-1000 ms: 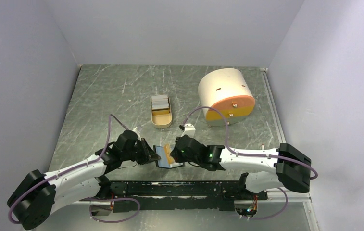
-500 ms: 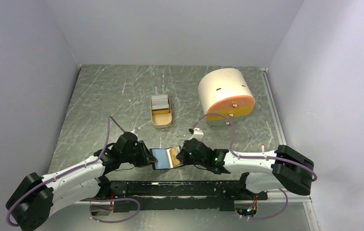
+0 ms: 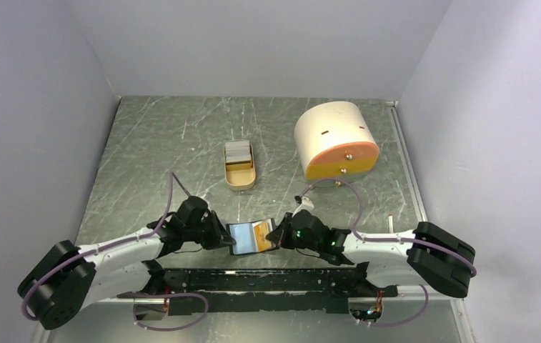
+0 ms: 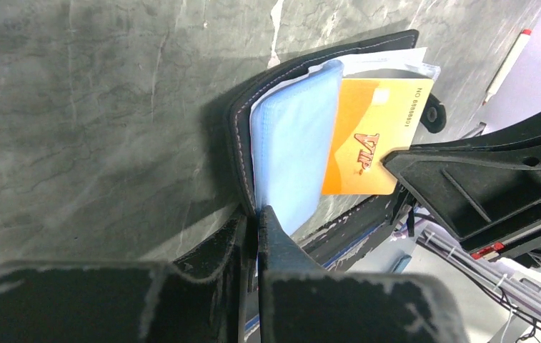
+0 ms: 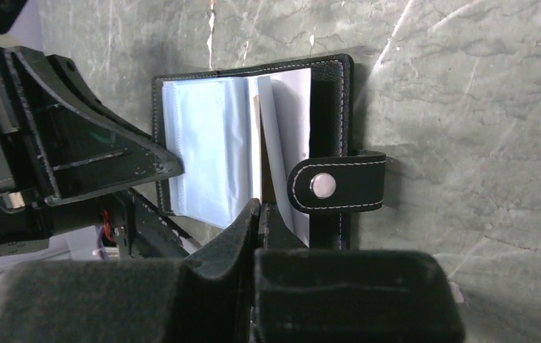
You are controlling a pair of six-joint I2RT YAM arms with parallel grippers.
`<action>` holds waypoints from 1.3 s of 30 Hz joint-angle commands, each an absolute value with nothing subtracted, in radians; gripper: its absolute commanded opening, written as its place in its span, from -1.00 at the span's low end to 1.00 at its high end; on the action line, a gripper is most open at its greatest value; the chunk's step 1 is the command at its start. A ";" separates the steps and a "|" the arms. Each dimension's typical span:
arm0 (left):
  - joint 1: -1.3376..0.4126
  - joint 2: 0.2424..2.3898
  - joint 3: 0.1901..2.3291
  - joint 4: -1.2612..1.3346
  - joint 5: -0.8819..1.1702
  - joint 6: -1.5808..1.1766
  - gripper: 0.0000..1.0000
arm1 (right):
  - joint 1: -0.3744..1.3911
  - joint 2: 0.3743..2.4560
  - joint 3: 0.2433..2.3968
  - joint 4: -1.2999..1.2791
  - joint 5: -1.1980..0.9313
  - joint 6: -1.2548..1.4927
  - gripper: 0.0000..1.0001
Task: Put the credit cards into the card holder
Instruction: Insert the credit card into the card holder.
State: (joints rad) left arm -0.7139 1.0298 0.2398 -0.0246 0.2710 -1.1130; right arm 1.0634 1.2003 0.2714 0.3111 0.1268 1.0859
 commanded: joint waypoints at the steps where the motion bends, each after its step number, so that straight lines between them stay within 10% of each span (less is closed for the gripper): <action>1: -0.712 1.071 0.220 0.069 0.340 -1.092 -0.82 | 1.058 1.159 0.226 0.398 0.125 1.124 -1.00; 39: -0.719 1.088 0.219 0.059 0.319 -1.100 -0.82 | 1.054 1.269 0.178 0.591 0.100 1.177 -1.00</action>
State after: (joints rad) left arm -0.7147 1.0885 0.2176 0.0521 0.3107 -1.1114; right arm 1.0611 1.2613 0.1940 0.5720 0.0933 1.1591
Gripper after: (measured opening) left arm 0.100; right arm 0.008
